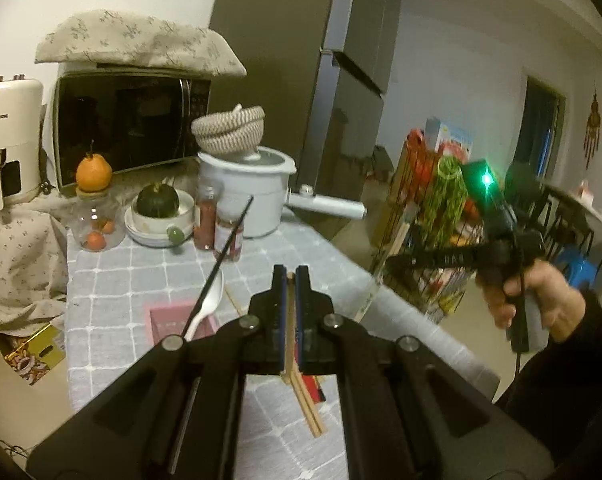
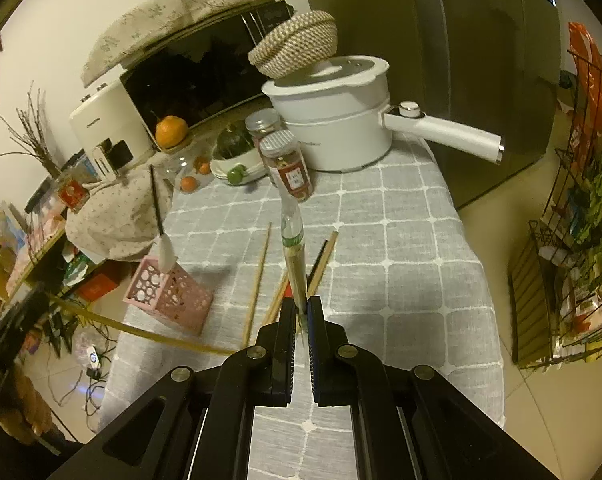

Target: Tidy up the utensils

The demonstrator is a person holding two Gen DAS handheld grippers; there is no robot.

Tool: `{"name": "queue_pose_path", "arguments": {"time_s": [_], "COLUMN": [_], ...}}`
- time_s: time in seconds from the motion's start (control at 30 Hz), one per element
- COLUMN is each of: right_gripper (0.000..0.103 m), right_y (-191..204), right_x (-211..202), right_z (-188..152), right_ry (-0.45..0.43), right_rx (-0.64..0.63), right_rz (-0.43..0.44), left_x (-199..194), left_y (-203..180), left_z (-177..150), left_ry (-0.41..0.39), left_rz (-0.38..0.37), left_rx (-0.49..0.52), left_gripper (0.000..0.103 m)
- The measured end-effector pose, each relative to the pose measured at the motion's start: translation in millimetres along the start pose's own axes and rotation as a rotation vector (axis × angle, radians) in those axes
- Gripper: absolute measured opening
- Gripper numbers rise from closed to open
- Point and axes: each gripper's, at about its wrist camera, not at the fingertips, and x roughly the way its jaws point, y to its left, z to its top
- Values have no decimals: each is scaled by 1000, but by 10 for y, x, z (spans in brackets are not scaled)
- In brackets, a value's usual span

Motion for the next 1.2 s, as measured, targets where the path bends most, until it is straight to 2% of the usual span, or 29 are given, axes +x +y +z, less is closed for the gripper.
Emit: {"name": "queue_pose_path", "arguments": {"time_s": [0.2, 0.4, 0.7, 0.87, 1.0, 1.07, 1.2], "right_gripper": [6, 6, 6, 6, 6, 6, 8], "right_y": [101, 320, 738, 857, 893, 903, 801], "right_x": [-196, -434, -571, -460, -376, -293, -73], "right_z": [59, 138, 267, 325, 334, 324, 378], "right_ry": [-48, -110, -158, -133, -121, -105, -63], "right_rx": [-13, -58, -115, -97, -99, -102, -89], "right_rz": [35, 81, 159, 213, 202, 190, 142], "left_x": [-160, -495, -756, -581, -324, -316, -471], "left_y": [17, -18, 102, 262, 377, 393, 327], "left_z": [117, 371, 714, 789, 741, 728, 759], "left_ry": [-46, -117, -196, -151, -88, -83, -126], "left_rz": [16, 50, 216, 268, 301, 309, 269], "left_rx": [-39, -32, 13, 17, 12, 9, -9], "left_gripper": [4, 4, 4, 4, 4, 4, 4]}}
